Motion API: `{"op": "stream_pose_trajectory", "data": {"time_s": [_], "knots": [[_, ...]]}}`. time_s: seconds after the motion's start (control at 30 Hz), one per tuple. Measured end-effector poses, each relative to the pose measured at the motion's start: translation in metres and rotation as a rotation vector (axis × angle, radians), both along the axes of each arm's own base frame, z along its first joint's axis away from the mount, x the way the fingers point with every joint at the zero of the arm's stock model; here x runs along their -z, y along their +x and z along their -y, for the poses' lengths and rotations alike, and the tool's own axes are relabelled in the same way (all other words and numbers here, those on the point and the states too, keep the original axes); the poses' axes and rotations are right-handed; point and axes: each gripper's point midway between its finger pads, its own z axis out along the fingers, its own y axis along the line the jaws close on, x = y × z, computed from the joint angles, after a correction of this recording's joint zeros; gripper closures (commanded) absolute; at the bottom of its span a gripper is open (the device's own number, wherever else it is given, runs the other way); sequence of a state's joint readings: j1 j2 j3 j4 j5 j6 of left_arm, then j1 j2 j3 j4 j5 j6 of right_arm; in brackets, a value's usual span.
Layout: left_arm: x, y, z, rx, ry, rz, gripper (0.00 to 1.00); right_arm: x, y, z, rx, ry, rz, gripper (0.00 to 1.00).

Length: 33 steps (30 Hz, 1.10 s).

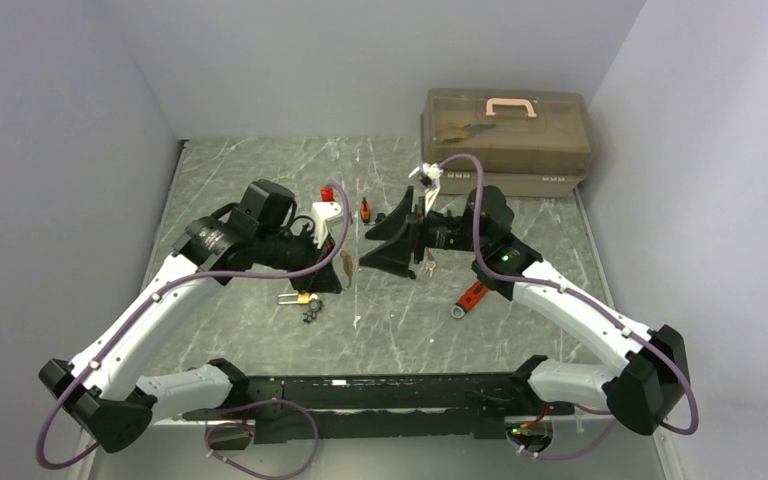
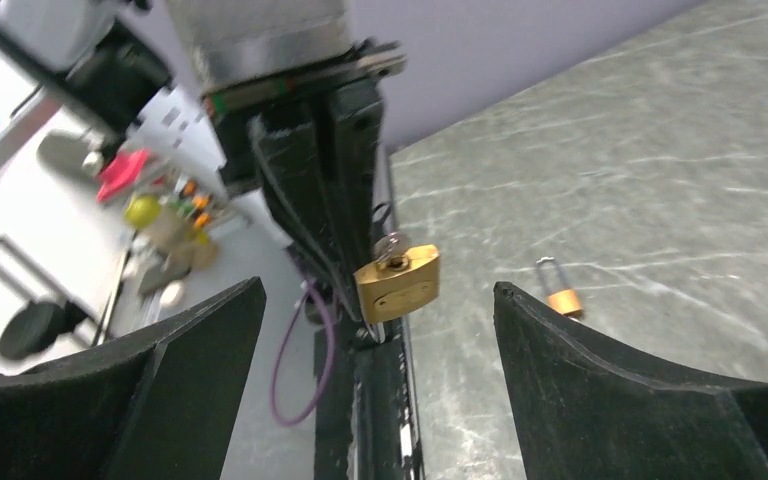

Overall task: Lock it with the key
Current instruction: Pick up the lock from the center of the board.

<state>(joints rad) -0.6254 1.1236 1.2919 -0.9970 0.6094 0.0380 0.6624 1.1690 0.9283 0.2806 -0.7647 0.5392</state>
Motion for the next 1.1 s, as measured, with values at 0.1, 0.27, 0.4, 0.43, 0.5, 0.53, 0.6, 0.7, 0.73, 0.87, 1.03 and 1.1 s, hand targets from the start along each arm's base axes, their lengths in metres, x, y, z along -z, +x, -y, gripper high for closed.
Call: {"op": "stream_pose_trajectory", "data": {"time_s": [0.1,0.27,0.4,0.43,0.5,0.53,0.6,0.7,0.73,0.87,1.03,1.1], "knots": [[-0.005,-0.010,0.004,0.046,-0.032,-0.025,1.00,0.004,-0.023,-0.006,-0.131,-0.009,0.043,0.12],[-0.015,-0.029,0.011,0.122,-0.086,-0.055,1.00,0.012,-0.039,-0.012,-0.261,-0.010,0.070,0.12],[-0.022,-0.042,0.014,0.172,-0.119,-0.063,1.00,0.006,-0.055,-0.015,-0.349,0.001,0.118,0.14],[-0.024,-0.045,0.014,0.182,-0.127,-0.065,1.00,0.001,-0.061,-0.015,-0.383,0.012,0.137,0.14],[-0.029,-0.050,0.015,0.201,-0.145,-0.069,1.00,-0.007,-0.070,-0.013,-0.433,0.033,0.170,0.14],[-0.031,-0.053,0.016,0.210,-0.155,-0.069,1.00,-0.010,-0.074,-0.012,-0.458,0.046,0.187,0.14],[-0.037,-0.058,0.016,0.228,-0.176,-0.073,1.00,-0.017,-0.082,-0.009,-0.505,0.065,0.215,0.15],[-0.046,-0.064,0.017,0.252,-0.210,-0.067,1.00,-0.022,-0.094,-0.005,-0.572,0.079,0.244,0.18],[-0.048,-0.066,0.018,0.260,-0.220,-0.065,1.00,-0.025,-0.097,-0.004,-0.593,0.081,0.251,0.19],[-0.059,-0.072,0.020,0.296,-0.257,-0.056,1.00,-0.038,-0.108,-0.003,-0.647,0.092,0.310,0.28],[-0.066,-0.080,0.021,0.322,-0.283,-0.074,1.00,-0.042,-0.112,-0.003,-0.665,0.100,0.337,0.54],[-0.067,-0.084,0.021,0.330,-0.288,-0.088,1.00,-0.041,-0.111,-0.003,-0.663,0.097,0.341,0.53]]}}
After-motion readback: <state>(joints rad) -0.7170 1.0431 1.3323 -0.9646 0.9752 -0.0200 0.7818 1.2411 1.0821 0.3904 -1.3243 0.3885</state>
